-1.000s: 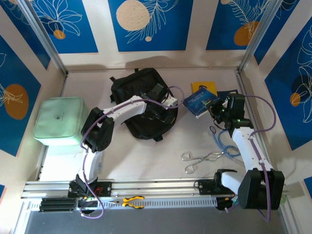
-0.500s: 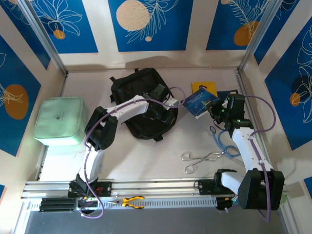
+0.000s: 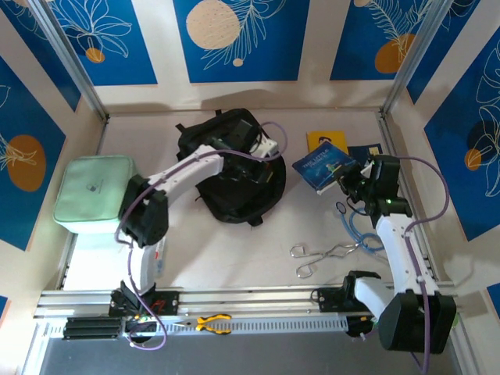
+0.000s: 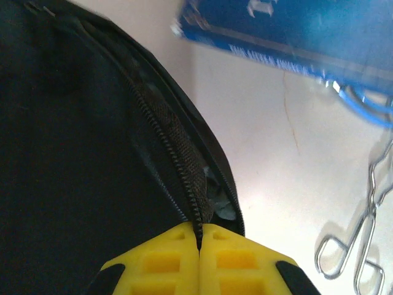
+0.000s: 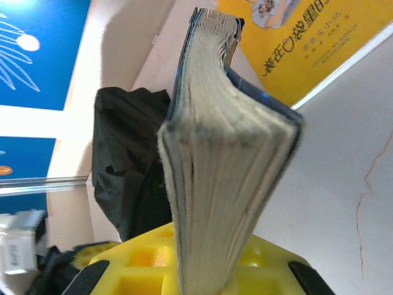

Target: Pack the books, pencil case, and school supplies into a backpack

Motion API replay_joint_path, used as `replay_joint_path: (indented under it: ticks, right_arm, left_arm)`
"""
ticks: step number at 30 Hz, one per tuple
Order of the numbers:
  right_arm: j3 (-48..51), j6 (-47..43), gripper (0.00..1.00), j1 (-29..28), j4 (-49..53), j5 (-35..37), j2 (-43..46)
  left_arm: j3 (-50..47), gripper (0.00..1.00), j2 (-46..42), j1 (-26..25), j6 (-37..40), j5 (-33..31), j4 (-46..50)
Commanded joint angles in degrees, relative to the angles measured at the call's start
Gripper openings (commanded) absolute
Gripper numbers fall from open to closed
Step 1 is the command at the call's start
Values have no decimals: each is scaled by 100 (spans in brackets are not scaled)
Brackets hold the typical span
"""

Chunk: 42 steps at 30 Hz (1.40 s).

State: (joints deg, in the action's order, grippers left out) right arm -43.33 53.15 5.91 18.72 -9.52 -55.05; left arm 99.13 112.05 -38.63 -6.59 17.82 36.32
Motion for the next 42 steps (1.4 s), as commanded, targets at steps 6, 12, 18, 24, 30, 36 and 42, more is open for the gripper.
replay_joint_path:
  ticks: [6,12,18,24,30,36,42]
  right_arm:
    - [21,-151,2,-116,-135,-1455,475]
    - [185,189,2,-893,-418,-1369,340]
    - [58,333,2,-1743,-807,-960,-295]
    - [-144,730,1,-2184,-1897,-818,-1228]
    - [-509,1073,1,-2472,-3100,-606,-2084]
    - [-717,1185,0,-2890,-4103,-107,-3259]
    - [-904,1525,0,-3084,-5502,183,-4544]
  left_arm:
    - [-272,0,-914,152,-324,-536,-1347]
    - [-245,0,-1001,156,-476,-482,-1813]
    - [-190,0,-961,157,-641,-286,-1981]
    - [-140,0,-1098,154,-730,-101,-1997]
    - [-113,0,-1300,149,-833,-69,-1997]
    - [-17,0,-1361,155,-871,-138,-1928]
    - [-15,0,-1347,154,-925,-57,-1764]
